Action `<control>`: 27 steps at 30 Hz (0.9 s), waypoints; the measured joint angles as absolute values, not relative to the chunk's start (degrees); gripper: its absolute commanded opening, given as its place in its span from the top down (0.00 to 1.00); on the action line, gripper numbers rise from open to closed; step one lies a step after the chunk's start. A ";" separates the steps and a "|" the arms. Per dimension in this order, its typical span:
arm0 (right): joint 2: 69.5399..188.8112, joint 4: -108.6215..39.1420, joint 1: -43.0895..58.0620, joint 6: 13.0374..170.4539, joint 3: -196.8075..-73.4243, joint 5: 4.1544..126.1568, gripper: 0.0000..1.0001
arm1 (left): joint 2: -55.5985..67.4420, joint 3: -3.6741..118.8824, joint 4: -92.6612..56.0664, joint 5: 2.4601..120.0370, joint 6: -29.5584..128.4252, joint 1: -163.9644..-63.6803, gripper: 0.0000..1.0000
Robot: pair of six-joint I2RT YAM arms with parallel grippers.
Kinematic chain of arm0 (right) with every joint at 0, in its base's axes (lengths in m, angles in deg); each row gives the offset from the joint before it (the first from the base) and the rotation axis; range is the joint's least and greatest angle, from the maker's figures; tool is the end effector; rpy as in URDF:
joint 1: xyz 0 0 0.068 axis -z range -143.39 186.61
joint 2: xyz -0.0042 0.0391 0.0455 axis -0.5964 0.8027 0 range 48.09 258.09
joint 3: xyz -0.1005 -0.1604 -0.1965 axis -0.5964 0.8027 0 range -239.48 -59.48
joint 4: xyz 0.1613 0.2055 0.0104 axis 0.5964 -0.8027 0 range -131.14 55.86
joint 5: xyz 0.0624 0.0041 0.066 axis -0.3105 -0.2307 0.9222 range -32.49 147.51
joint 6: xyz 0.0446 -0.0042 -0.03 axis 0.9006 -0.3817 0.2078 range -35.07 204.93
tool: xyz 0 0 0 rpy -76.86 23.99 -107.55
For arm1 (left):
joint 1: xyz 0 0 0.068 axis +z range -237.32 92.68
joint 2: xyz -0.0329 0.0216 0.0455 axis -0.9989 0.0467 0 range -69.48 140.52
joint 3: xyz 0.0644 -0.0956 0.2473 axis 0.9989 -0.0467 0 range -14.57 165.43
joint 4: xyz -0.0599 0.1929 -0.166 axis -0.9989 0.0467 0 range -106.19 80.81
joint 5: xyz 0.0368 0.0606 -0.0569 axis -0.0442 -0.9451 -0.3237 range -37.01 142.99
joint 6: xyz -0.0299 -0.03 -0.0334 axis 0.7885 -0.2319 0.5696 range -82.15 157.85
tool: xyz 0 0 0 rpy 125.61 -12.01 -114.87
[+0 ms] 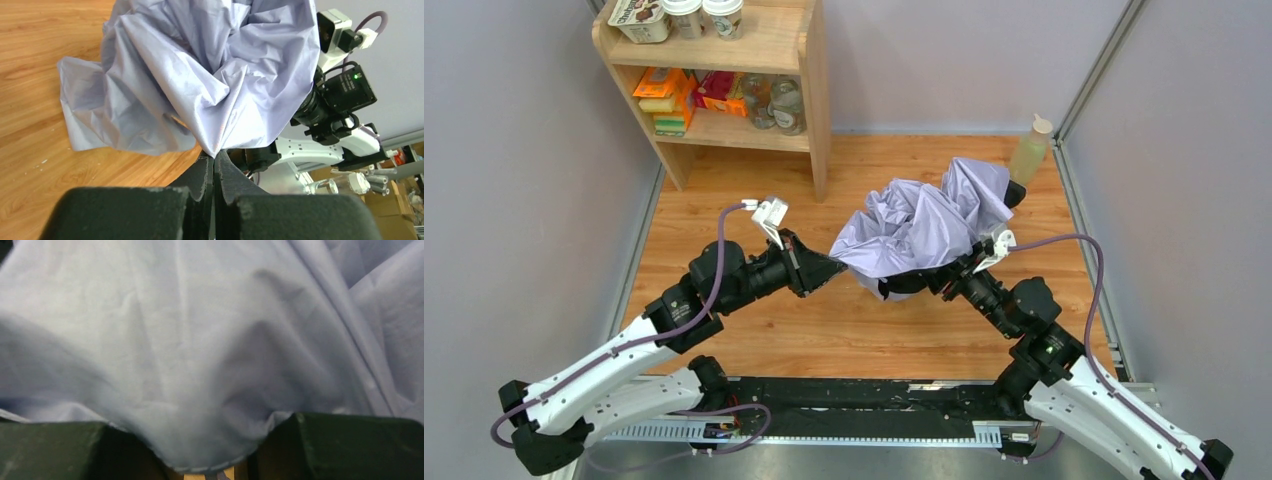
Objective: Put away the umbrella
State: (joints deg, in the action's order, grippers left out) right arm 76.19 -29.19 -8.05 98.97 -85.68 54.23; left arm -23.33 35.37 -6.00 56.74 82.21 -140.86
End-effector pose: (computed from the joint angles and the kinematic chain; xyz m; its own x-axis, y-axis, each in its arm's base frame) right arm 0.1033 0.0992 0.2955 -0.1237 0.2184 -0.9680 -0.6506 0.7187 0.2453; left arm 0.1090 -0.1514 0.3677 -0.6355 -0.3137 -0.7055 0.5550 0.4496 -0.6999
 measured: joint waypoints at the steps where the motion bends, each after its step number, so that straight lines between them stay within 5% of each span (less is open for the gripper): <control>1: 75.73 -29.41 -7.46 99.65 -85.68 55.19 1.00 | -24.75 34.25 -6.46 56.74 82.23 -140.86 1.00; 7: 75.36 -30.31 -2.76 103.59 -85.68 60.30 1.00 | -24.60 29.36 -9.73 60.67 82.89 -140.84 0.95; 13: 76.56 -30.59 2.18 105.27 -85.68 65.53 1.00 | -23.11 27.45 -9.98 71.51 82.56 -140.80 0.30; 21: 79.01 -33.67 3.07 102.45 -85.94 68.52 1.00 | -31.60 40.22 0.95 68.52 77.60 -140.82 0.28; 27: 80.83 -34.42 3.07 102.10 -86.66 69.00 1.00 | -16.40 57.31 3.51 64.82 77.99 -140.82 0.28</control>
State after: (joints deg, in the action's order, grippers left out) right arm 80.83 -34.42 3.07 102.10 -86.66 69.00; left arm -16.40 57.31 3.51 64.82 77.99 -140.82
